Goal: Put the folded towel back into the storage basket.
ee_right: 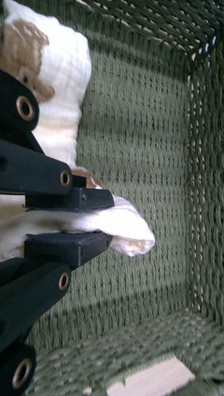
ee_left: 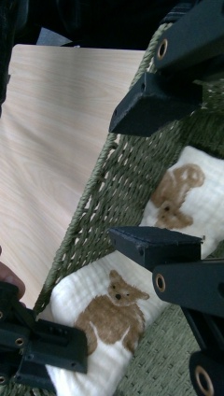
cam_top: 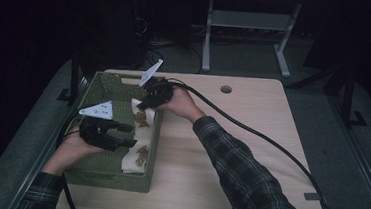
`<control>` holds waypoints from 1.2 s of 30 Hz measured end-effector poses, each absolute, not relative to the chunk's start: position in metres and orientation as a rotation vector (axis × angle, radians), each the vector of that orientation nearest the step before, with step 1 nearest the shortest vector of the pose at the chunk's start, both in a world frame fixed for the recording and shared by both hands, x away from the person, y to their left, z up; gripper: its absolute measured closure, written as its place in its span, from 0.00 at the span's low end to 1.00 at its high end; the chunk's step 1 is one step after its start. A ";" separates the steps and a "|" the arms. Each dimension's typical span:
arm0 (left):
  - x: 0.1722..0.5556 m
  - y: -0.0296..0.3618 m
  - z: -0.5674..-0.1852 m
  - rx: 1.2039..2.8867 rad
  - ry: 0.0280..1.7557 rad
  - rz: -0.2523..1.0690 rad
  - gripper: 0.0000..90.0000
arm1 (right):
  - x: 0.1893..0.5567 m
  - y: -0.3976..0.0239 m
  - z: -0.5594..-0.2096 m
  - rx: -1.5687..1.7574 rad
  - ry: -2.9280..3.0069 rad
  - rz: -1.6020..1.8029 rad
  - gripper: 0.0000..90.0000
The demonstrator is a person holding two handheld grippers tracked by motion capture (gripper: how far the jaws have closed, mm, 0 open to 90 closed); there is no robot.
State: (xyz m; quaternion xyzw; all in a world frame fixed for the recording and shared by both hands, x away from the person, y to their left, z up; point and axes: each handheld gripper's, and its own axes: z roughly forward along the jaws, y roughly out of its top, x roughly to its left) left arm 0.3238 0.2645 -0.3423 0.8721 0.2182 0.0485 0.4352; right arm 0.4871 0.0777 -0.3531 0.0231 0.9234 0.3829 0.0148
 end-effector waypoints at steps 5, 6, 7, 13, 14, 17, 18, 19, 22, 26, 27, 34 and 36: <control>0.326 0.262 -0.341 2.149 0.543 0.121 0.46 | 0.497 0.076 -0.350 0.079 2.859 1.204 0.88; 0.326 0.262 -0.341 2.145 0.543 0.117 0.46 | 0.500 0.076 -0.349 0.074 2.855 1.206 0.88; 0.326 0.261 -0.341 2.142 0.541 0.118 0.46 | 0.502 0.075 -0.349 0.076 2.855 1.205 0.88; 0.327 0.259 -0.341 2.144 0.535 0.119 0.46 | 0.516 0.076 -0.352 0.107 2.844 1.230 0.88; 0.327 0.258 -0.341 2.143 0.535 0.119 0.46 | 0.518 0.076 -0.353 0.115 2.842 1.230 0.88; 0.328 0.258 -0.341 2.142 0.534 0.117 0.46 | 0.522 0.080 -0.357 0.122 2.835 1.215 0.86; 0.328 0.258 -0.340 2.141 0.535 0.118 0.46 | 0.523 0.081 -0.358 0.125 2.824 1.211 0.83; 0.328 0.258 -0.340 2.141 0.535 0.119 0.46 | 0.523 0.082 -0.358 0.140 2.806 1.201 0.78; 0.327 0.259 -0.340 2.127 0.543 0.120 0.46 | 0.527 0.079 -0.355 0.187 2.761 1.222 0.65; 0.327 0.259 -0.338 2.116 0.567 0.131 0.45 | 0.529 0.070 -0.345 0.252 2.746 1.244 0.57; 0.327 0.258 -0.337 2.113 0.572 0.133 0.44 | 0.528 0.067 -0.343 0.254 2.744 1.252 0.56; 0.330 0.242 -0.331 2.099 0.603 0.150 0.42 | 0.522 0.038 -0.330 0.301 2.711 1.275 0.47; 0.332 0.234 -0.329 2.094 0.609 0.155 0.41 | 0.521 0.027 -0.329 0.287 2.702 1.267 0.45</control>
